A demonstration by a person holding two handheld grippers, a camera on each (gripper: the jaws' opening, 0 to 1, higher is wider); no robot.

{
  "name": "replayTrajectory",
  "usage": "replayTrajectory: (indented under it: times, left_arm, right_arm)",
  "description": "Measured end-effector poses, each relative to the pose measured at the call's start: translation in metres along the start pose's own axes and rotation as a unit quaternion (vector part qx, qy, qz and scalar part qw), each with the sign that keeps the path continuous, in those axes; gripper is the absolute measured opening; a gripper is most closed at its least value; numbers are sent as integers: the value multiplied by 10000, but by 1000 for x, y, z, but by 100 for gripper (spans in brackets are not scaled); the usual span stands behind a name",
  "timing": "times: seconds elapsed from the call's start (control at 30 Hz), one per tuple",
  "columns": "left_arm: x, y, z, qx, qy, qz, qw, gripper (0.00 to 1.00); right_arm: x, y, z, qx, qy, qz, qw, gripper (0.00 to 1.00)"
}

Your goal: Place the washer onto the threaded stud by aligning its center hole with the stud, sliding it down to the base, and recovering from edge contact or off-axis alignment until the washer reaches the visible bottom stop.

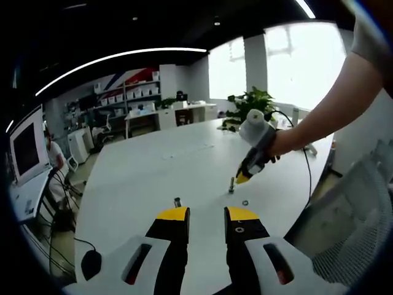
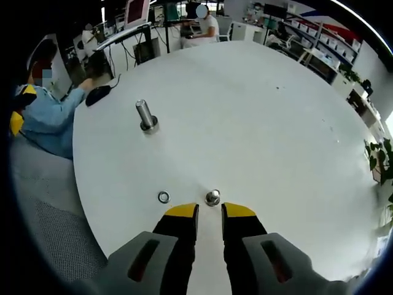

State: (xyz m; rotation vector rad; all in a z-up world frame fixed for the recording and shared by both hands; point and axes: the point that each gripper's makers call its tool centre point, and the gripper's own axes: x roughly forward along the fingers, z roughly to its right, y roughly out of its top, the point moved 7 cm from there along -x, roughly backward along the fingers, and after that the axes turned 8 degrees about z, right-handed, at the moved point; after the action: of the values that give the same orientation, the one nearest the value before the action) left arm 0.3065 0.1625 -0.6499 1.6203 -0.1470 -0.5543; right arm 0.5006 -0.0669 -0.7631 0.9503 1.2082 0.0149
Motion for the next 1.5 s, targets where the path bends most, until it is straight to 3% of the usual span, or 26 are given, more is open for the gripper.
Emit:
replayTrajectory:
  times: [0.9, 1.5]
  left_arm:
    - [1, -1, 2, 40, -66, -32, 10000, 21]
    - [1, -1, 2, 53, -50, -56, 10000, 21]
  right_arm:
    - [1, -38, -28, 166, 63, -179, 9997, 21]
    - [9, -52, -43, 155, 183, -274, 9993, 23]
